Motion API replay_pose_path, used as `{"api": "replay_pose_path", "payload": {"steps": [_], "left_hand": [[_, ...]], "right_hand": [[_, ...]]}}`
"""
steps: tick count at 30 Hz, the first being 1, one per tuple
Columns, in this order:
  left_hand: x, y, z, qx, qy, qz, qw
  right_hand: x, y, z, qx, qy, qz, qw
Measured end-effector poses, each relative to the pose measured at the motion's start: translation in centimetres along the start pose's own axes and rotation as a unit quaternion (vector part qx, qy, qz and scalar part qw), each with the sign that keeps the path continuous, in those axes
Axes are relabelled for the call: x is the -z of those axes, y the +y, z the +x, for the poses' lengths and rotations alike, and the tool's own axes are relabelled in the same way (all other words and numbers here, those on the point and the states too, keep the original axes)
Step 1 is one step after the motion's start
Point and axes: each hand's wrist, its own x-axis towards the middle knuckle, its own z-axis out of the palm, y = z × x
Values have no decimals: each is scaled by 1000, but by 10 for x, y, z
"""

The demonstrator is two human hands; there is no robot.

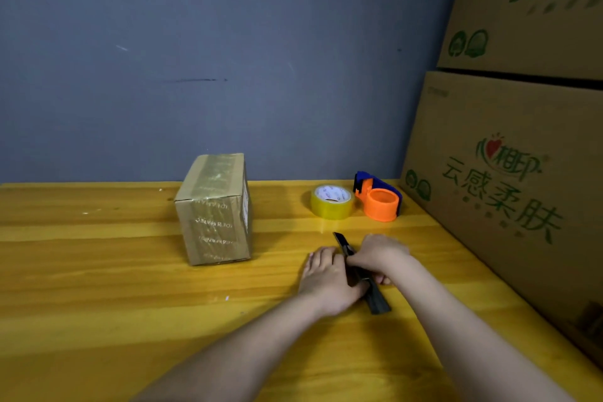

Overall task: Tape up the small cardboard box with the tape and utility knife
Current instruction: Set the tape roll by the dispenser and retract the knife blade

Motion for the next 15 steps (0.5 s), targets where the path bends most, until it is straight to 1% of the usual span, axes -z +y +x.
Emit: {"api": "replay_pose_path", "payload": {"steps": [3,5,7,9,11,13,14,15], "left_hand": [[2,-2,1,0,21,-30,999],[5,-4,2,10,44,-60,997],[9,-6,3,22,59,-114,992],[15,-10,2,18,64,-197,978],[22,-19,2,2,67,-249,966],[30,-31,2,-2,61,-291,955],[35,-36,-1,3,43,-343,939],[40,-39,-5,15,22,-414,910]], "right_hand": [[-2,-2,-1,1,22,11,1000],[-2,-2,-1,7,40,46,998],[-1,-4,0,19,46,109,993],[-2,-8,2,28,52,193,979],[-6,-17,6,45,60,295,952],[-11,-30,9,73,62,410,907],[-13,-36,10,84,60,459,882],[-16,-43,10,95,58,504,857]]}}
